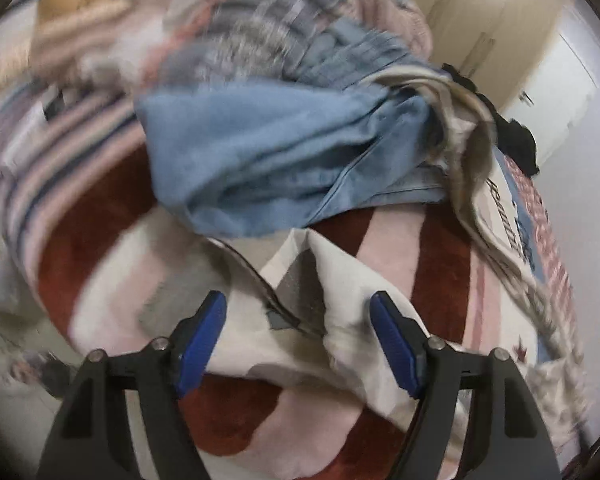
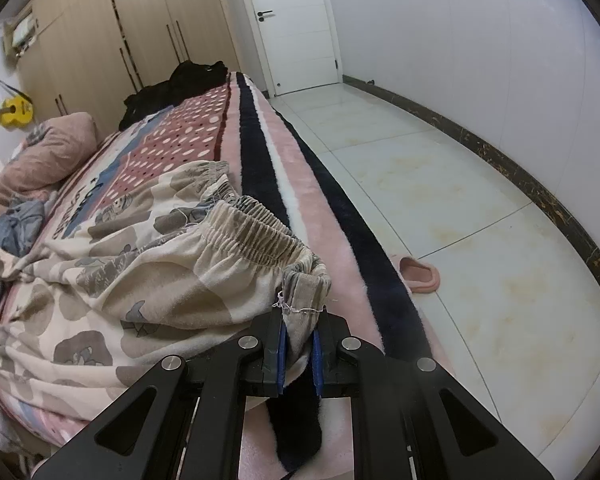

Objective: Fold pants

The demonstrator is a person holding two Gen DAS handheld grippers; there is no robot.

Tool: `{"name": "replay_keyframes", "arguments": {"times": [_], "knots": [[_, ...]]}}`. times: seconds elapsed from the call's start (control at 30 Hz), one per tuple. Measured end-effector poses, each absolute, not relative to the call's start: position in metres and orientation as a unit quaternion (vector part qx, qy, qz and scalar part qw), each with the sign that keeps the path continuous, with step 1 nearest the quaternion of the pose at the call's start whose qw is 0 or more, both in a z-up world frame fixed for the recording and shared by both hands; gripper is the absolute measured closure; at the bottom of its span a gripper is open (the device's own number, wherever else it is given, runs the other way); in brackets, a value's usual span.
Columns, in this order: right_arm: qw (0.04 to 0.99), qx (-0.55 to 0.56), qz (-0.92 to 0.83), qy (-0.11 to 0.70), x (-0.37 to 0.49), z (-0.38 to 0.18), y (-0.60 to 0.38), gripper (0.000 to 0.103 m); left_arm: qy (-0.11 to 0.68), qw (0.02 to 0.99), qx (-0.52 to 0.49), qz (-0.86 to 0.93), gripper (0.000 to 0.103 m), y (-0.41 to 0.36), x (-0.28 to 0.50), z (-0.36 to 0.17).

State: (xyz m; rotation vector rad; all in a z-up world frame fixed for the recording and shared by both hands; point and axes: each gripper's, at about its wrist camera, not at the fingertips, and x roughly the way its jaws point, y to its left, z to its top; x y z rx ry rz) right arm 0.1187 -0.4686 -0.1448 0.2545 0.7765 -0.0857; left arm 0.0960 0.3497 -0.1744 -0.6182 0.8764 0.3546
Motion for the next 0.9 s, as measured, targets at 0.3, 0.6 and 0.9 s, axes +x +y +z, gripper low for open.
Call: {"name": "replay_keyframes", "arguments": {"times": [0.3, 0.6, 0.9], "knots": [[0.916, 0.129, -0.041, 0.377, 0.119, -0.146, -0.471, 0.098, 0.399, 0.844, -0.324, 0.156, 0.1, 0.347, 0.121, -0.169], [0.916, 0.132, -0.039, 0.377, 0.118, -0.145, -0.472, 0.098, 0.293, 0.924, -0.234, 0.079, 0.101, 0.295, 0.138, -0.057], [0.918, 0.137, -0.035, 0.371, 0.116, -0.144, -0.475, 0.098, 0.334, 0.911, -0.204, 0.131, 0.101, 0.314, 0.095, -0.078]]}}
